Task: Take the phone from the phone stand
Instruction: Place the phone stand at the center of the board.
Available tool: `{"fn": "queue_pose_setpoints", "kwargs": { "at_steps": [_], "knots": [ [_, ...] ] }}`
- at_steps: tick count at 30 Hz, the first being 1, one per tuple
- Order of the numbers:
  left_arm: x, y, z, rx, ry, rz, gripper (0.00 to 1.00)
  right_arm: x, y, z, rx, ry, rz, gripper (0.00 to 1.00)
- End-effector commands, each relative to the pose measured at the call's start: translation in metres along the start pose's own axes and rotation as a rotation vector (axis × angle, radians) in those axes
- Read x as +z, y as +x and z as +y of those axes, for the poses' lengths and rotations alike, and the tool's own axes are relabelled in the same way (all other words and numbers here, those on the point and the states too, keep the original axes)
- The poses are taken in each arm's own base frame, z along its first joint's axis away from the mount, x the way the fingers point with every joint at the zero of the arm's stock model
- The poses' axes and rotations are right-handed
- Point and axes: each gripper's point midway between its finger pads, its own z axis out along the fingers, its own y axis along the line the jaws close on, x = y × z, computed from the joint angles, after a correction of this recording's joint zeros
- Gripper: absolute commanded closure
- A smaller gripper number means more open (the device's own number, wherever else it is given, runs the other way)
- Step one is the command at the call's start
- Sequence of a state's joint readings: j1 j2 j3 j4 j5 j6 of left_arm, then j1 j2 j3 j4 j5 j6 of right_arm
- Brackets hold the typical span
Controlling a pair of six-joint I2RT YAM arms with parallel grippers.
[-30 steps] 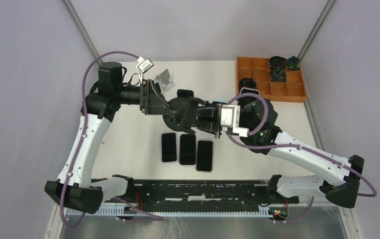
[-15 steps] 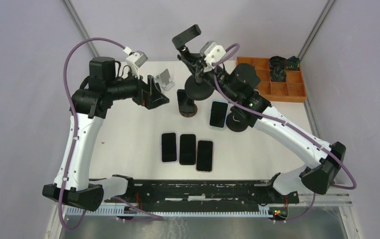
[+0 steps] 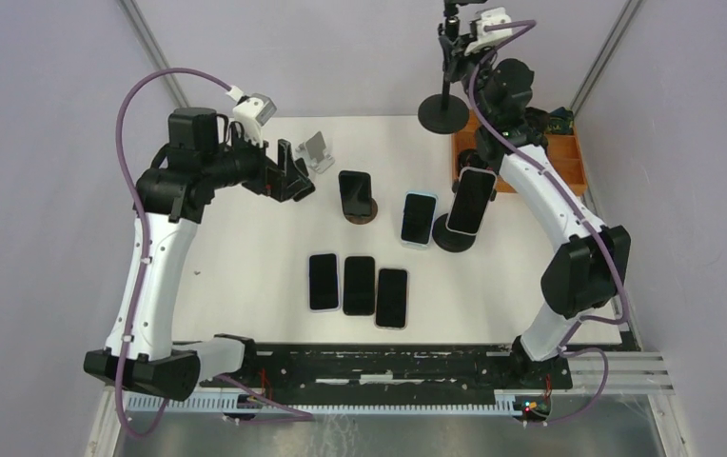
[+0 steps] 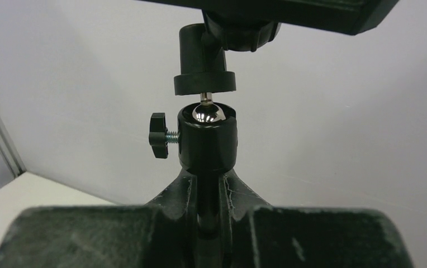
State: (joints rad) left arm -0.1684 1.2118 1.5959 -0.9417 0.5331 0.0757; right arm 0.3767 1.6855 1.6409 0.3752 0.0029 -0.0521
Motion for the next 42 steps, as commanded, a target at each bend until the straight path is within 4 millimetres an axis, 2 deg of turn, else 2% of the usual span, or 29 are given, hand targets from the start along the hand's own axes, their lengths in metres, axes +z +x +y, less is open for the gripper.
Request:
{"fn": "queue_pose_setpoints", "kwargs": {
  "at_steps": [1, 2, 5, 11, 18, 27, 33, 39, 42],
  "knots": [
    [0.013, -0.001, 0.010, 0.009, 0.016, 0.011, 0.00, 0.011, -0.067, -0.037, 0.141, -0.015, -0.287, 1.00],
    [0.017, -0.002, 0.012, 0.004, 0.019, 0.013, 0.00, 0.013, -0.062, -0.047, 0.175, -0.032, -0.310, 1.00],
    [0.024, -0.003, 0.017, -0.003, 0.023, 0.016, 0.00, 0.023, -0.041, -0.058, 0.228, -0.071, -0.329, 1.00],
    [0.033, 0.004, 0.019, -0.027, 0.058, 0.041, 0.00, 0.042, 0.022, -0.054, 0.250, -0.133, -0.282, 1.00],
    [0.038, 0.010, 0.016, -0.038, 0.095, 0.065, 0.00, 0.041, 0.087, -0.048, 0.257, -0.143, -0.224, 1.00],
    [0.040, 0.008, 0.011, -0.056, 0.133, 0.065, 0.00, 0.020, 0.151, -0.036, 0.199, -0.170, -0.135, 1.00],
    [0.036, 0.006, 0.007, -0.049, 0.142, 0.056, 0.00, 0.006, 0.177, -0.033, 0.180, -0.179, -0.090, 1.00],
    [0.035, 0.006, 0.005, -0.052, 0.152, 0.055, 0.00, 0.013, 0.186, -0.024, 0.181, -0.266, -0.049, 1.00],
    [0.035, 0.006, 0.004, -0.047, 0.154, 0.052, 0.00, 0.005, 0.195, -0.022, 0.175, -0.275, -0.053, 0.94]
  ]
}}
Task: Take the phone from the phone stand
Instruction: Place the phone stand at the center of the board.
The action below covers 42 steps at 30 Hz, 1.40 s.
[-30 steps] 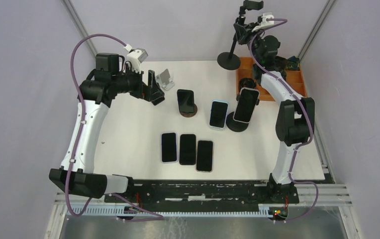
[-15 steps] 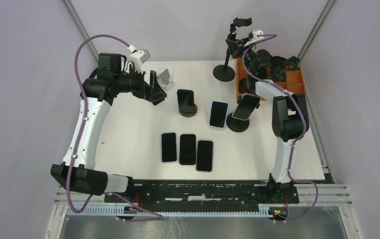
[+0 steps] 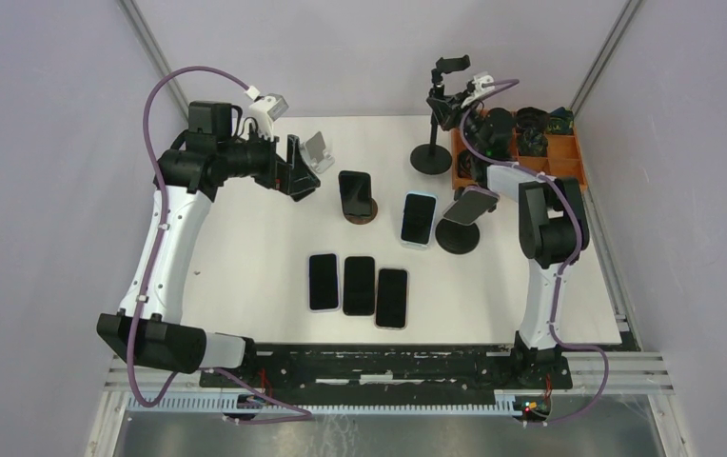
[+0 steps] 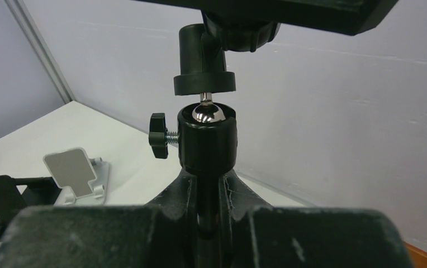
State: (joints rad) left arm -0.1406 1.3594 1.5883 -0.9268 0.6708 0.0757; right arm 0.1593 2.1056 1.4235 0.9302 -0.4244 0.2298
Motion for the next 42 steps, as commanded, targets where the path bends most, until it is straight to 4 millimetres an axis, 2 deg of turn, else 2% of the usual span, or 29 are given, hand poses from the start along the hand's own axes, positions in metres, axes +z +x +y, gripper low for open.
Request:
{"fn": "queue_pose_setpoints", "kwargs": {
  "at_steps": [1, 5, 9, 11, 13, 14, 17, 18, 22, 26, 32, 39, 42],
  "knots": [
    [-0.007, -0.010, -0.009, 0.051, 0.031, -0.041, 0.00, 0.004, -0.032, 0.014, -0.080, -0.084, -0.134, 0.90],
    [-0.008, -0.009, -0.009, 0.054, 0.033, -0.041, 0.00, -0.003, -0.013, 0.014, -0.075, -0.086, -0.118, 0.85],
    [-0.007, -0.010, -0.010, 0.049, 0.042, -0.040, 0.00, -0.010, -0.007, 0.017, -0.084, -0.098, -0.136, 0.80],
    [-0.007, -0.010, -0.010, 0.049, 0.043, -0.039, 0.00, -0.011, -0.003, 0.018, -0.080, -0.102, -0.129, 0.75],
    [-0.006, -0.009, -0.010, 0.047, 0.044, -0.037, 0.00, -0.012, 0.000, 0.018, -0.073, -0.105, -0.119, 0.62],
    [-0.006, -0.009, -0.009, 0.045, 0.043, -0.037, 0.00, -0.012, 0.001, 0.018, -0.071, -0.106, -0.117, 0.53],
    [-0.005, -0.010, -0.010, 0.042, 0.046, -0.037, 0.00, -0.018, -0.005, 0.013, -0.070, -0.070, -0.122, 0.12],
    [-0.005, -0.010, -0.010, 0.038, 0.046, -0.037, 0.00, -0.020, -0.008, 0.010, -0.071, -0.055, -0.125, 0.03],
    [-0.007, -0.012, -0.011, 0.042, 0.048, -0.044, 0.00, -0.030, -0.021, 0.005, -0.068, -0.034, -0.132, 0.02],
    [-0.009, -0.015, -0.012, 0.046, 0.045, -0.052, 0.00, -0.043, -0.039, 0.012, -0.072, -0.040, -0.168, 0.02],
    [-0.012, -0.017, -0.014, 0.044, 0.043, -0.061, 0.00, -0.052, -0.049, 0.021, -0.066, -0.074, -0.151, 0.02],
    [-0.017, -0.020, -0.017, 0.052, 0.031, -0.075, 0.00, -0.058, -0.056, 0.007, -0.036, -0.047, -0.105, 0.02],
    [-0.017, -0.021, -0.018, 0.053, 0.033, -0.078, 0.00, -0.067, -0.058, 0.000, -0.014, -0.054, -0.098, 0.02]
  ]
}}
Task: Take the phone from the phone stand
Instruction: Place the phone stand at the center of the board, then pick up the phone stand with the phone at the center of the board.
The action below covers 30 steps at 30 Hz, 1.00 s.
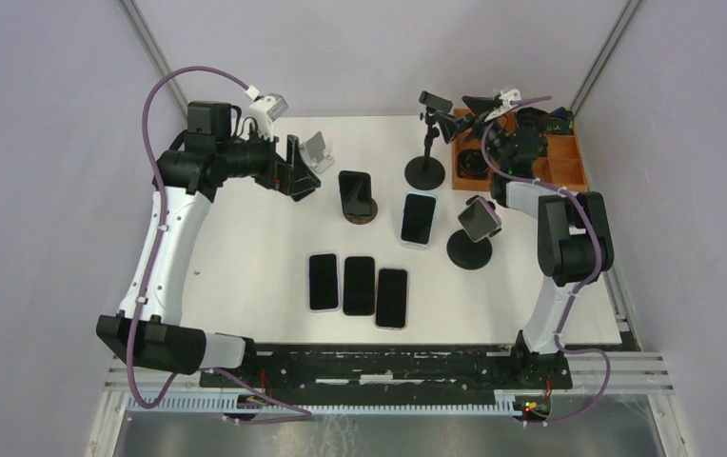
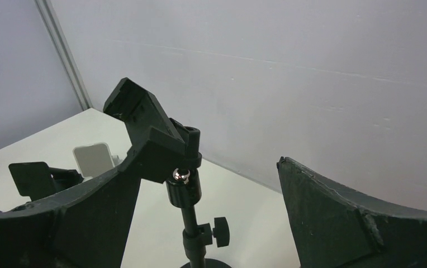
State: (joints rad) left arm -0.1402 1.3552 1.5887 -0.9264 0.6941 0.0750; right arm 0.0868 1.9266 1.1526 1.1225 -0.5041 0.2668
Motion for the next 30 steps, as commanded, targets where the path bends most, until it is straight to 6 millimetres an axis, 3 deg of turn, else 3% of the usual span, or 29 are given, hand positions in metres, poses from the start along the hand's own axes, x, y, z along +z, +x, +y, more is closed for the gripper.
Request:
{"fn": "queue_pose_setpoints", "kwargs": {
  "at_steps": [1, 5, 13, 16, 20, 23, 25, 30],
  "knots": [
    [-0.016, -0.021, -0.013, 0.053, 0.012, -0.074, 0.00, -0.010, -0.023, -0.003, 0.021, -0.041, -0.014, 0.02],
    [-0.018, -0.024, -0.015, 0.062, 0.011, -0.081, 0.00, -0.016, -0.035, 0.002, 0.041, -0.074, -0.020, 0.02],
    [-0.017, -0.021, -0.012, 0.068, 0.000, -0.074, 0.00, -0.006, -0.115, 0.011, 0.038, -0.086, -0.072, 0.02],
    [-0.016, -0.019, -0.009, 0.070, -0.007, -0.066, 0.00, -0.009, -0.146, 0.007, 0.098, 0.004, -0.072, 0.02],
    [-0.011, -0.011, -0.004, 0.067, -0.008, -0.045, 0.00, -0.024, -0.170, 0.006, 0.164, 0.121, -0.026, 0.02],
    [-0.004, -0.003, 0.000, 0.072, 0.003, -0.029, 0.00, -0.045, -0.177, 0.021, 0.184, 0.149, -0.024, 0.02],
    [0.003, 0.005, 0.000, 0.074, 0.033, -0.013, 0.00, -0.053, -0.177, 0.041, 0.186, 0.137, -0.007, 0.02],
    [0.034, 0.028, 0.013, 0.062, 0.105, 0.014, 0.00, -0.053, -0.169, 0.102, 0.147, 0.095, 0.110, 0.02]
  ]
}}
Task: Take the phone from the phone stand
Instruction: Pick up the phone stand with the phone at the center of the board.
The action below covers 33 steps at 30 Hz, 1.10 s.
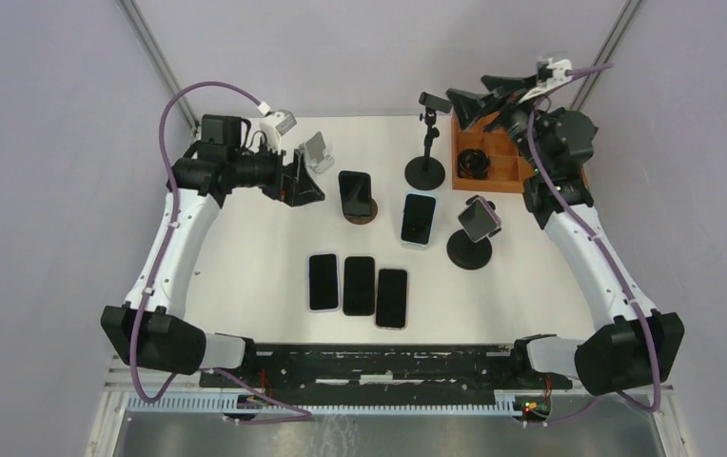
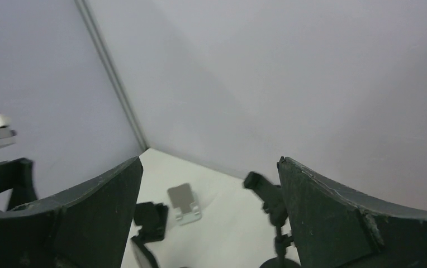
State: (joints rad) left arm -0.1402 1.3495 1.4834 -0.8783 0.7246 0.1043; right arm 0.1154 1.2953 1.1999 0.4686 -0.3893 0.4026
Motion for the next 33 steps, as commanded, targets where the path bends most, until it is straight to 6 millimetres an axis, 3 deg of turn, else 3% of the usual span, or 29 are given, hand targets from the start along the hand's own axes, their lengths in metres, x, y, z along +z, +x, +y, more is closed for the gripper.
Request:
{"fn": "queue_pose_setpoints", "kwargs": {
  "at_steps": [1, 6, 12, 19, 26, 33],
  "knots": [
    [0.026, 0.007, 0.013, 0.068, 0.079, -0.016, 0.00, -0.006, 0.044, 0.036, 0.010, 0.021, 0.197, 0.02],
    [0.063, 0.025, 0.036, 0.031, 0.134, 0.027, 0.00, -0.017, 0.073, 0.076, 0.050, -0.031, 0.317, 0.02],
    [0.106, 0.043, 0.062, -0.007, 0.193, 0.049, 0.04, -0.046, 0.092, 0.102, 0.070, -0.096, 0.327, 0.02],
    [0.146, 0.053, 0.088, -0.033, 0.208, 0.045, 0.06, -0.062, 0.111, 0.123, 0.087, -0.183, 0.364, 0.02],
    [0.179, 0.065, 0.095, -0.053, 0.270, 0.076, 0.17, -0.072, 0.108, 0.133, 0.091, -0.239, 0.345, 0.02],
    [0.196, 0.073, 0.079, 0.000, 0.348, 0.098, 0.23, -0.075, 0.105, 0.138, 0.070, -0.271, 0.333, 0.02]
  ]
}}
